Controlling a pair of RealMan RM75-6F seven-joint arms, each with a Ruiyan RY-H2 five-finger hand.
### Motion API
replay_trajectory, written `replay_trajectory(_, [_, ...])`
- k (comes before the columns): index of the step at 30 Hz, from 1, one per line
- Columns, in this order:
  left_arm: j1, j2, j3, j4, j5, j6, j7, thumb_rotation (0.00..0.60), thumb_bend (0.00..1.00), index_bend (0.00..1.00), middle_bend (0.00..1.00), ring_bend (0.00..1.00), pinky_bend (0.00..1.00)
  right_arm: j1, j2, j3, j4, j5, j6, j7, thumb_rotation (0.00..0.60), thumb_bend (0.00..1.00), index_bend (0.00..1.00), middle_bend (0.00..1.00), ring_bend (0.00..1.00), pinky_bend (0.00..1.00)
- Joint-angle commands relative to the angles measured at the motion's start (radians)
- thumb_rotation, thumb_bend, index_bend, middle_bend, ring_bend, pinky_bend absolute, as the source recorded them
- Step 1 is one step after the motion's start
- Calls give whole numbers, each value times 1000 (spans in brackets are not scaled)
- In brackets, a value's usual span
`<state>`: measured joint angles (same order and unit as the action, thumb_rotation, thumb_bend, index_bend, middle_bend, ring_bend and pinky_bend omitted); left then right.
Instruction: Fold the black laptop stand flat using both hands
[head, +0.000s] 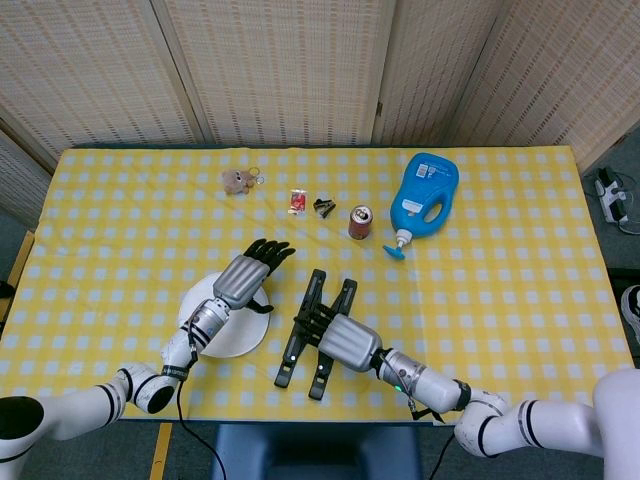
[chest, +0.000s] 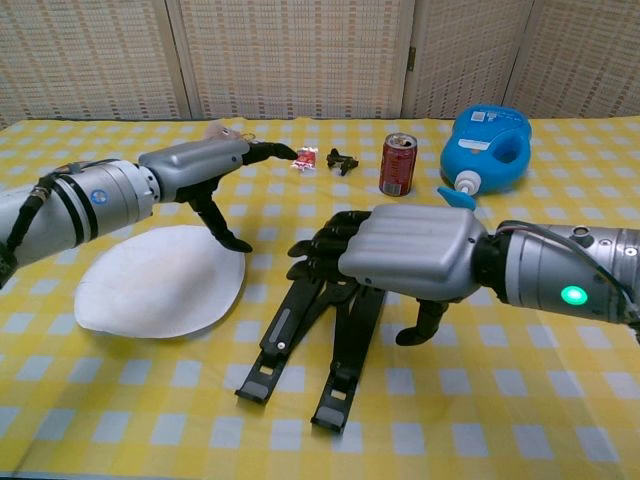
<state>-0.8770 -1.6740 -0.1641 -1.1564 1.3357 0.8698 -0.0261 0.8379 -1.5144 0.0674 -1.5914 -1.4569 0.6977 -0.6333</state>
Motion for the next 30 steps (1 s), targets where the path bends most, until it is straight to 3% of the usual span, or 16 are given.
replay_trajectory(1, [6,9,1,-8,-4,5,2,600,151,9,64,0,0,31,-9,5,-2,38,-40,-40,600,241,0,0,12,13])
replay_trajectory(24, [43,40,9,-4,-10,18,-30,600,151,0,57,0,0,183,-125,-13,114,282,-111,-191,600,242,0,0,10,13])
replay_trajectory(30, [47,42,10,-2,-8,19,-34,600,150,0,57,0,0,217,-130,-25,112,328,-106,-208,600,241,0,80,28,21])
